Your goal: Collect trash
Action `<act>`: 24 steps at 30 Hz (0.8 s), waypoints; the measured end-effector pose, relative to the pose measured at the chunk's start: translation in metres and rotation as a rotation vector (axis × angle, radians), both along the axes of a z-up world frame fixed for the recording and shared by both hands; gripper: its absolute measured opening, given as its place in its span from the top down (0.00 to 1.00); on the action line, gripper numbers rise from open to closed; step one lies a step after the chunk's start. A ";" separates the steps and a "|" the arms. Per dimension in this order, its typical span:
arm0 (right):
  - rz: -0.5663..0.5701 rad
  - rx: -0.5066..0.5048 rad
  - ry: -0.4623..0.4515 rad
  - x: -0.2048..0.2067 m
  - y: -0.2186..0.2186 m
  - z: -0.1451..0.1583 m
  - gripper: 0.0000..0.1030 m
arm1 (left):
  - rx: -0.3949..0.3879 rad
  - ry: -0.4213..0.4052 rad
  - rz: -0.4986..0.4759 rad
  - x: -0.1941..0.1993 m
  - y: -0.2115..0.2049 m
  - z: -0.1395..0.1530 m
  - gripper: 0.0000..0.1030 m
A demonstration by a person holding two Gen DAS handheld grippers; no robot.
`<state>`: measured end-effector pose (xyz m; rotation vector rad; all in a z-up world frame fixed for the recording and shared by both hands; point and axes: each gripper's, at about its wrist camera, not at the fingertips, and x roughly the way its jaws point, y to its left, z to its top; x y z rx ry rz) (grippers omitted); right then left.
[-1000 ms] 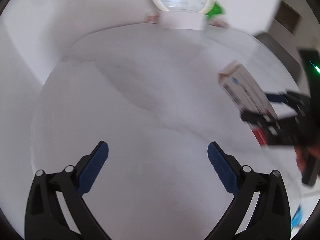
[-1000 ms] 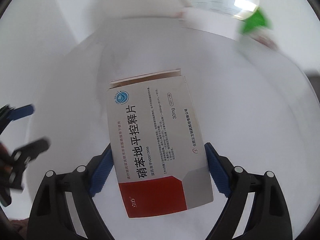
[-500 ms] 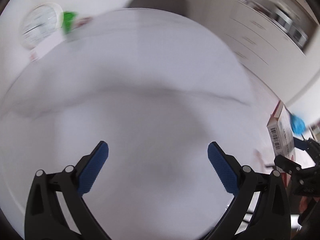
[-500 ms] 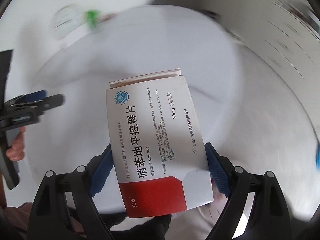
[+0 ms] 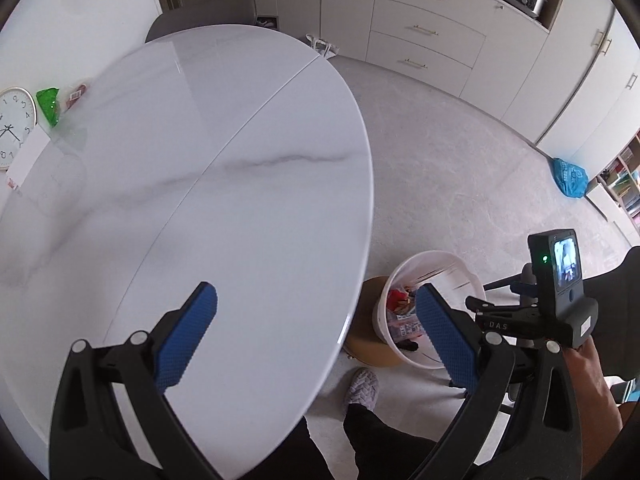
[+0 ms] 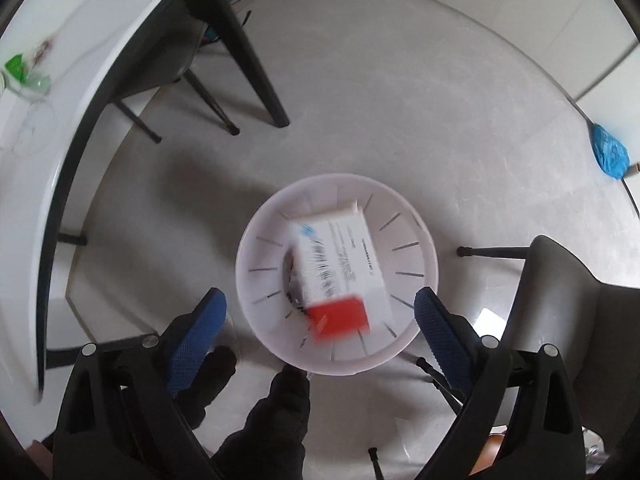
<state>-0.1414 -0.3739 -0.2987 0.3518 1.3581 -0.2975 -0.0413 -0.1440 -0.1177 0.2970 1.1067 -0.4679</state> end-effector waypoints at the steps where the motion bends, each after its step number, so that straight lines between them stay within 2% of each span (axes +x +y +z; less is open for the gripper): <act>1: -0.003 -0.001 -0.013 0.001 0.002 0.007 0.06 | 0.000 -0.006 -0.003 0.000 -0.001 0.002 0.08; 2: -0.001 -0.007 -0.036 -0.017 -0.005 0.024 0.06 | -0.002 -0.015 -0.004 0.000 -0.002 0.003 0.08; 7: 0.031 -0.046 -0.178 -0.019 0.017 0.113 0.03 | -0.021 -0.055 0.004 -0.001 0.005 0.026 0.08; 8: 0.046 -0.063 -0.218 -0.016 0.027 0.139 0.03 | -0.019 -0.082 0.006 -0.001 0.008 0.034 0.08; 13: 0.087 -0.092 -0.356 0.010 0.066 0.224 0.02 | 0.009 -0.192 0.012 0.006 0.027 0.072 0.08; 15: 0.090 -0.101 -0.393 0.020 0.076 0.248 0.02 | 0.020 -0.229 0.020 0.009 0.036 0.086 0.08; 20: 0.112 -0.071 -0.472 0.039 0.096 0.276 0.02 | 0.002 -0.267 0.063 0.021 0.052 0.109 0.08; 24: 0.144 -0.067 -0.474 0.053 0.110 0.279 0.02 | -0.027 -0.266 0.094 0.030 0.061 0.115 0.08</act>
